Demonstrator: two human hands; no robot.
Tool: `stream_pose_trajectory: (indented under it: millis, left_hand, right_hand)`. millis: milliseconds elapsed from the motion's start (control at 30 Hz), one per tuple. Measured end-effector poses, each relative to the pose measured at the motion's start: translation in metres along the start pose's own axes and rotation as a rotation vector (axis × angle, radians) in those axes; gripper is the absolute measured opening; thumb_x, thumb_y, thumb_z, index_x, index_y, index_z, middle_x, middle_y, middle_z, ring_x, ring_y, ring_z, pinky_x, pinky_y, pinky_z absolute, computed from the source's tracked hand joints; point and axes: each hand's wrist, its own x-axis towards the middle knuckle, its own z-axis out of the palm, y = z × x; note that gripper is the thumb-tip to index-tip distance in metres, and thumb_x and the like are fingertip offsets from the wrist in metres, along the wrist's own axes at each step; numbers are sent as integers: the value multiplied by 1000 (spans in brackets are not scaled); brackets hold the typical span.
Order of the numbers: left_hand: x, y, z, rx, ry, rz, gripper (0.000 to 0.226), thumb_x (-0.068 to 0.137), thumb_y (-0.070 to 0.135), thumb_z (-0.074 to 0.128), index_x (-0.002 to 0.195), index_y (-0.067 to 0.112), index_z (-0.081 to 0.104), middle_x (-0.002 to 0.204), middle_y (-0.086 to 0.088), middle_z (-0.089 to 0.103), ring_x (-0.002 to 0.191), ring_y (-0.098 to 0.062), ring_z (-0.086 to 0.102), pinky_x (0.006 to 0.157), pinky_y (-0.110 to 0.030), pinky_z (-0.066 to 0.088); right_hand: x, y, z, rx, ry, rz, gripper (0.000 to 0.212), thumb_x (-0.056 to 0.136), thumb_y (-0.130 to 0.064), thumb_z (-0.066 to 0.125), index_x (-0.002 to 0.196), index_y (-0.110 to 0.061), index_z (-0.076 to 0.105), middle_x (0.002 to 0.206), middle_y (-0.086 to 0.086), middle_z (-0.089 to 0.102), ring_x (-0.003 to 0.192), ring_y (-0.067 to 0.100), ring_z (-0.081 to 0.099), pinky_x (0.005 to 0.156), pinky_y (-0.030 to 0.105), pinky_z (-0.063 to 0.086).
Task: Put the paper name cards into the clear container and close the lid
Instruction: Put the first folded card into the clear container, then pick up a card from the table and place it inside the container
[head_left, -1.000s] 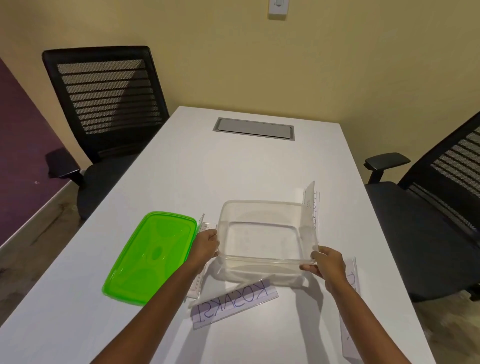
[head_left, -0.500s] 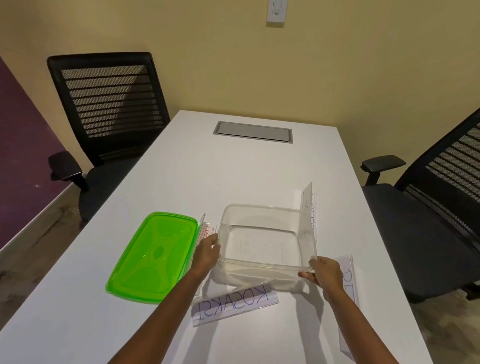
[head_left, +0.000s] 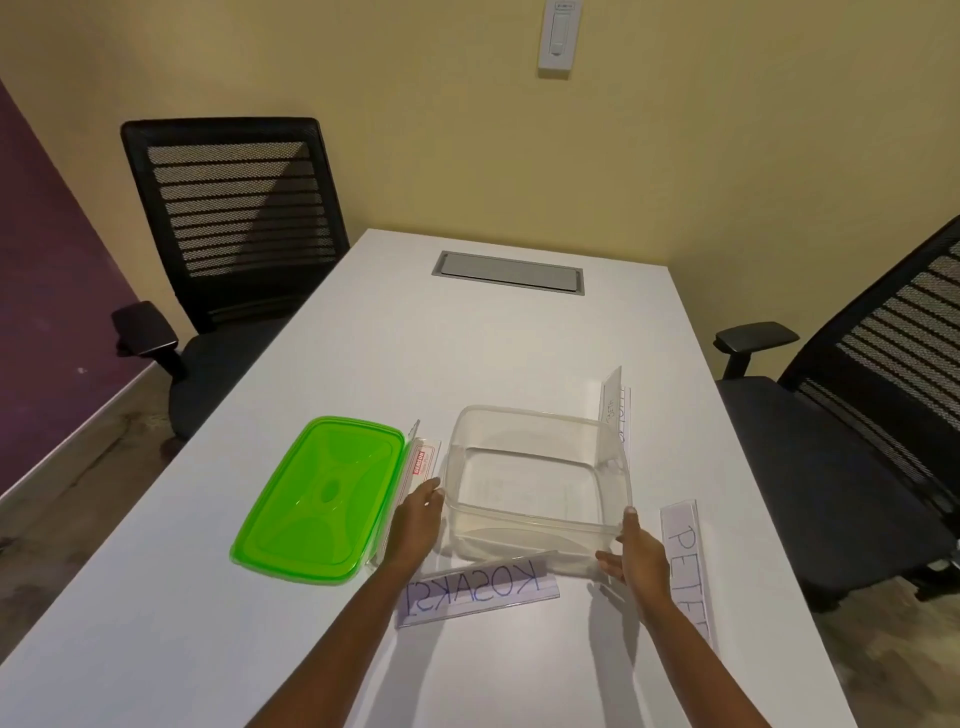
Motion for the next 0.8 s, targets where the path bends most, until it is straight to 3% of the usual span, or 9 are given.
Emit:
stream_pose_trajectory:
  millis: [67, 200, 300, 400, 500, 633, 800]
  left_hand:
    - [-8, -12, -1, 30, 16, 5, 38, 98, 12, 42, 133, 1, 50, 138, -18, 54, 128, -28, 52, 104, -32, 41]
    - [-24, -34, -2, 34, 125, -10, 33, 95, 1, 44, 125, -5, 56, 131, -21, 59, 123, -30, 55, 102, -33, 42]
    - [-32, -42, -2, 56, 201, -39, 30, 92, -4, 46, 118, -4, 61, 121, -24, 61, 116, -33, 56, 96, -35, 44]
    - [-37, -46, -4, 82, 190, -83, 30, 91, -3, 46, 116, -2, 63, 120, -24, 60, 113, -34, 56, 93, -36, 45]
    - [-40, -49, -6, 122, 123, -185, 31, 91, 2, 45, 118, 0, 61, 125, -23, 56, 114, -34, 56, 94, -35, 45]
    - [-40, -50, -9, 171, 54, -359, 37, 91, 11, 46, 125, 1, 56, 133, -21, 55, 123, -34, 52, 100, -34, 43]
    - [-41, -51, -13, 142, -13, -437, 37, 90, 6, 47, 125, -5, 52, 131, -21, 57, 124, -34, 51, 100, -33, 42]
  right_hand:
    - [-7, 10, 1, 60, 2, 40, 43, 97, -42, 34, 93, -5, 53, 74, 6, 58, 78, 33, 63, 67, 40, 54]
    - [-21, 33, 10, 144, 16, 134, 39, 98, -39, 35, 95, -6, 56, 83, 17, 63, 79, 33, 63, 59, 29, 50]
    - [-30, 48, 23, 113, -2, 166, 25, 94, -18, 41, 78, -6, 55, 64, 14, 57, 57, 25, 58, 49, 24, 48]
    - [-36, 51, 36, 99, -66, 217, 31, 89, -3, 39, 59, -11, 44, 51, 6, 43, 29, 11, 41, 34, 13, 35]
    - [-38, 46, 49, 88, -173, 230, 36, 92, -16, 44, 56, -13, 42, 38, -2, 40, 26, 9, 33, 36, 12, 29]
    - [-42, 30, 62, 6, -235, 208, 37, 89, -39, 54, 69, -7, 58, 60, 8, 56, 45, 20, 49, 44, 21, 41]
    - [-40, 22, 70, 66, -195, 246, 33, 92, -16, 52, 62, -4, 52, 51, 9, 53, 29, 15, 44, 29, 12, 33]
